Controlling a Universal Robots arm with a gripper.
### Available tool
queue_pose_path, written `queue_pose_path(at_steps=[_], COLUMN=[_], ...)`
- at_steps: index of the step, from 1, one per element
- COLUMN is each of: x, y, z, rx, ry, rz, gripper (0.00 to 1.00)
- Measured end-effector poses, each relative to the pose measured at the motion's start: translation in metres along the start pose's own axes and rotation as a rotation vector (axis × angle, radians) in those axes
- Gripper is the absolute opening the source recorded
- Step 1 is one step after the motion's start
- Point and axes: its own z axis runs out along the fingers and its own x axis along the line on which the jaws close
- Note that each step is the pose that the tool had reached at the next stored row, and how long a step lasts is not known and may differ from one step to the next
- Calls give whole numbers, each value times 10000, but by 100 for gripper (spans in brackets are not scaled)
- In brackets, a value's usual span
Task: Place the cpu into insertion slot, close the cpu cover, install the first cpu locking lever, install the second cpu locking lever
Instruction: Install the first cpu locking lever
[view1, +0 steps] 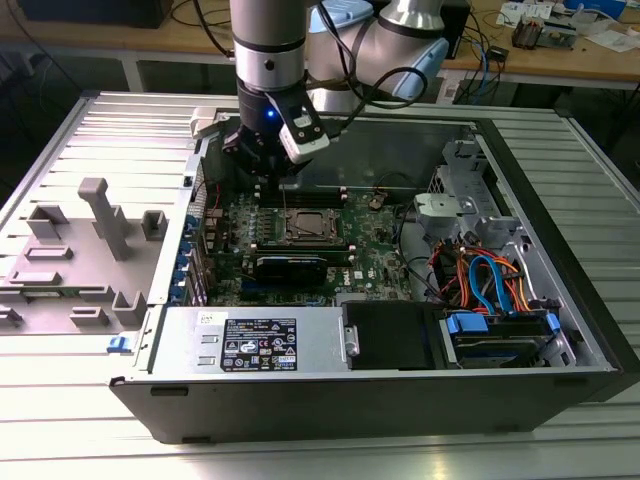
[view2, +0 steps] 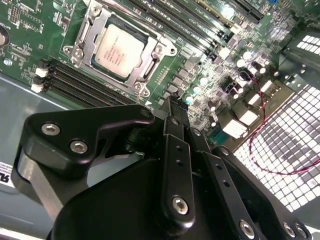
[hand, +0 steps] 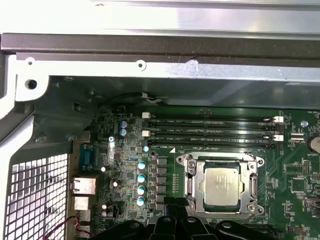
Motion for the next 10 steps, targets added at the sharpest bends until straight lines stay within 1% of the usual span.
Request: queue_pose_path(at_steps=[3,5,10], x=[-1,-2,-4], y=[29,61,118], z=[7,16,31], rx=[1,0,0], ry=[0,0,1], rz=[-3,-5,-10], gripper=[11,11,11])
